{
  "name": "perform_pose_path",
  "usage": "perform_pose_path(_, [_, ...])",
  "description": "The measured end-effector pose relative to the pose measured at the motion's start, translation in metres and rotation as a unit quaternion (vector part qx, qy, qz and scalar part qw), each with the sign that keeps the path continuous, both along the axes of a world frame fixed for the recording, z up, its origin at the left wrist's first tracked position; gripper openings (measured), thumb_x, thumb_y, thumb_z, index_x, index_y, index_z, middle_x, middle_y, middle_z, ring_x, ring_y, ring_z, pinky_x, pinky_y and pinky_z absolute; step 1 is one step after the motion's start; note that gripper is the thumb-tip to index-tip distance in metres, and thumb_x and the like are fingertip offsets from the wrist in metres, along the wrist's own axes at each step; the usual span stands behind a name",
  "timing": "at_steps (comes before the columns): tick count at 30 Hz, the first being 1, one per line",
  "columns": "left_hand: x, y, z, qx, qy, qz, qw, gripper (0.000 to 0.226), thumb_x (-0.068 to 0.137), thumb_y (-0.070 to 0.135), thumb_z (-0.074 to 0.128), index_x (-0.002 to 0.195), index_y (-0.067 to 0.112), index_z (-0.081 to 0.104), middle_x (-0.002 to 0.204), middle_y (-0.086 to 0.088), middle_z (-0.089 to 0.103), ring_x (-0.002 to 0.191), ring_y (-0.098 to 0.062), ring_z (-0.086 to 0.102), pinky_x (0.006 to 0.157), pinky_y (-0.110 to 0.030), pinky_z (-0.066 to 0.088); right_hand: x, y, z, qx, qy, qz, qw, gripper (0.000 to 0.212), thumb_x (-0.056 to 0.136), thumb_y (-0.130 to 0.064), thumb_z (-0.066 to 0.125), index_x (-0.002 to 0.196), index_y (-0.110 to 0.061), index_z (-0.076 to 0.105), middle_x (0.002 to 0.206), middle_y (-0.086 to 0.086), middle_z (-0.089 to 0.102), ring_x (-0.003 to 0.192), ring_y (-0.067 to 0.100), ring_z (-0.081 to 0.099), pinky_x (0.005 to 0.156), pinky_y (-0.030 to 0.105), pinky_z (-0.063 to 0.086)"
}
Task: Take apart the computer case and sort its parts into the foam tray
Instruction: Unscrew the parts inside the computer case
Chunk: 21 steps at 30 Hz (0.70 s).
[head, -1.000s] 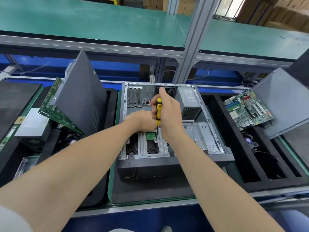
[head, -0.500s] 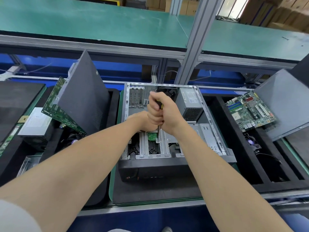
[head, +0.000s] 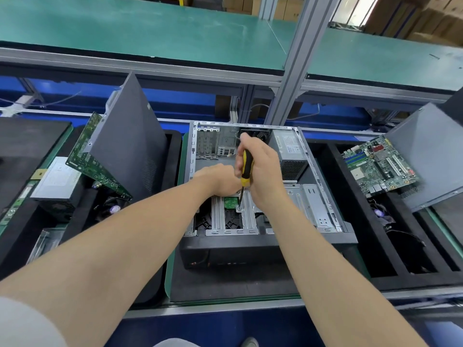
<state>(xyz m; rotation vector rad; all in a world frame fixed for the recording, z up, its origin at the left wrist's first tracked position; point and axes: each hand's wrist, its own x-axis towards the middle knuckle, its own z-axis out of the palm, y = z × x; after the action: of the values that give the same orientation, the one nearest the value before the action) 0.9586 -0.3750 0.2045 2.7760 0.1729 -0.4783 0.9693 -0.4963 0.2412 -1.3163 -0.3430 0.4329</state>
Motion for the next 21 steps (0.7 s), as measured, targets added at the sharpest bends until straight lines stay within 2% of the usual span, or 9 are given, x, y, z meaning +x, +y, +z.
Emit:
perform_pose_path(2, [0.002,-0.002,-0.001,0.005,0.009,0.011,1.000,0.073,0.047,0.067,0.011,0.084,0.021,0.055,0.089,-0.004,0.062,0.080,-0.029,0.060,0.078,-0.044,0.053,-0.009,0.004,-0.002,-0.030,0.004,-0.131,0.991,0.041,0.103,-0.045,0.062,0.073,-0.016,0.065,0.062,0.003,0.055,0.055,0.018,0.048,0.051,0.028,0.043])
perform_pose_path(3, [0.003,-0.002,-0.001,0.010,0.015,0.011,1.000,0.074,0.044,0.066,0.011,0.083,0.021,0.054,0.089,-0.003,0.062,0.081,-0.029,0.060,0.076,-0.043,0.051,-0.012,0.006,-0.003,-0.034,0.012,-0.167,0.985,0.045,0.104,-0.046,0.059,0.071,-0.017,0.064,0.060,0.001,0.054,0.055,0.016,0.046,0.050,0.028,0.041])
perform_pose_path(6, [0.002,-0.002,0.000,0.013,0.024,0.016,1.000,0.073,0.040,0.064,0.012,0.083,0.022,0.054,0.090,-0.002,0.063,0.084,-0.028,0.061,0.076,-0.042,0.051,-0.018,0.012,-0.001,-0.003,0.026,-0.168,0.985,0.052,0.108,-0.041,0.051,0.062,-0.017,0.052,0.052,-0.001,0.036,0.049,0.015,0.029,0.049,0.029,0.025])
perform_pose_path(8, [0.001,-0.001,-0.002,0.004,0.011,0.015,1.000,0.067,0.052,0.065,0.016,0.086,0.023,0.056,0.089,-0.001,0.064,0.082,-0.025,0.061,0.075,-0.040,0.052,-0.016,0.012,0.000,0.026,0.033,-0.115,0.992,0.052,0.107,-0.035,0.050,0.057,-0.019,0.045,0.051,-0.001,0.027,0.047,0.016,0.020,0.047,0.026,0.017])
perform_pose_path(10, [-0.001,-0.001,-0.001,-0.001,0.001,0.014,1.000,0.047,0.064,0.056,0.022,0.079,0.025,0.053,0.081,0.001,0.061,0.073,-0.020,0.058,0.067,-0.036,0.049,-0.010,0.009,0.001,0.029,0.039,-0.035,0.998,0.049,0.101,-0.036,0.051,0.055,-0.020,0.043,0.050,-0.001,0.024,0.048,0.016,0.015,0.047,0.027,0.014])
perform_pose_path(12, [-0.001,-0.001,-0.001,-0.003,-0.005,-0.002,1.000,0.034,0.068,0.049,0.024,0.075,0.026,0.048,0.083,-0.001,0.062,0.076,-0.023,0.060,0.072,-0.039,0.055,-0.003,0.004,0.002,0.042,0.053,0.072,0.995,0.048,0.101,-0.034,0.047,0.057,-0.019,0.041,0.048,-0.003,0.022,0.045,0.014,0.013,0.047,0.028,0.010])
perform_pose_path(15, [0.000,0.004,-0.006,-0.003,-0.010,-0.017,1.000,0.027,0.088,0.049,0.034,0.081,0.028,0.048,0.095,-0.002,0.064,0.093,-0.026,0.064,0.088,-0.044,0.056,0.009,-0.002,0.003,0.067,0.082,0.231,0.967,0.050,0.105,-0.027,0.037,0.055,-0.018,0.042,0.045,-0.006,0.022,0.040,0.011,0.015,0.045,0.028,0.009])
perform_pose_path(18, [0.004,0.007,-0.012,-0.010,-0.017,-0.019,1.000,0.024,0.100,0.040,0.040,0.093,0.023,0.055,0.097,-0.001,0.066,0.094,-0.026,0.065,0.088,-0.045,0.056,0.016,-0.006,0.006,0.083,0.108,0.332,0.934,0.046,0.096,-0.028,0.040,0.051,-0.020,0.046,0.044,-0.005,0.017,0.040,0.012,0.011,0.043,0.025,0.011])
perform_pose_path(21, [0.004,0.005,-0.011,0.010,-0.033,-0.025,0.999,0.028,0.099,0.044,0.039,0.089,0.026,0.058,0.093,0.004,0.066,0.092,-0.025,0.064,0.085,-0.046,0.057,0.021,-0.007,0.006,0.098,0.125,0.354,0.922,0.041,0.092,-0.031,0.041,0.052,-0.022,0.038,0.044,-0.005,0.016,0.039,0.012,0.010,0.043,0.024,0.010])
